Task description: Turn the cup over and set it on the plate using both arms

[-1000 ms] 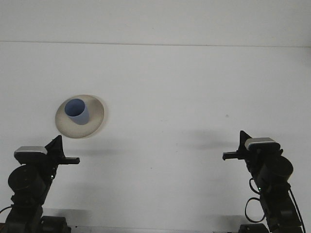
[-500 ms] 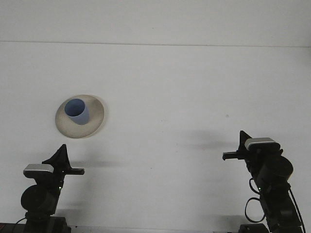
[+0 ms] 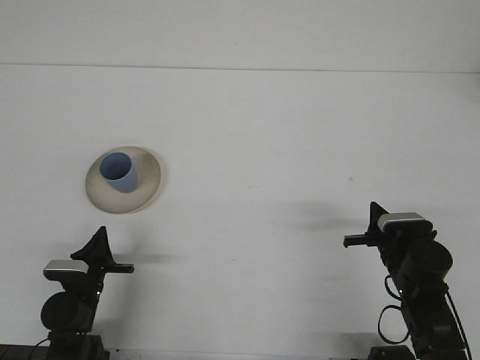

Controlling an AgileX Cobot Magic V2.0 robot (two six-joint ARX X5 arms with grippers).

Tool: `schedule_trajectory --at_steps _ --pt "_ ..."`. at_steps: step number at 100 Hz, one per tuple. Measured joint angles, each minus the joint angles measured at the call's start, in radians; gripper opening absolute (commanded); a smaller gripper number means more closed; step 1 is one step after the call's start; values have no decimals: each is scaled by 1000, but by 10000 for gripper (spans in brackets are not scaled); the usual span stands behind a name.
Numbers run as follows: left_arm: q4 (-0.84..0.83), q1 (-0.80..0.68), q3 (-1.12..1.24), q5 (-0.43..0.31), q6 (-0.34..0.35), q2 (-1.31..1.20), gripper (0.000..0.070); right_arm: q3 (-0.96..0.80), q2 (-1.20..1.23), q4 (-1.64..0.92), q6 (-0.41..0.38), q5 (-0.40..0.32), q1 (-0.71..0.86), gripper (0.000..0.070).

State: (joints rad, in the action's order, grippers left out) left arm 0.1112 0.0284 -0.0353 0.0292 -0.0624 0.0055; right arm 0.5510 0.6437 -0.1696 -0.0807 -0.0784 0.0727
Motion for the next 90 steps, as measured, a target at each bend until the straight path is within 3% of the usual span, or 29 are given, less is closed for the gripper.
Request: schedule_trajectory --at_steps 90 --pt "42 0 1 0 -3 0 13 0 0 0 0 0 0 3"
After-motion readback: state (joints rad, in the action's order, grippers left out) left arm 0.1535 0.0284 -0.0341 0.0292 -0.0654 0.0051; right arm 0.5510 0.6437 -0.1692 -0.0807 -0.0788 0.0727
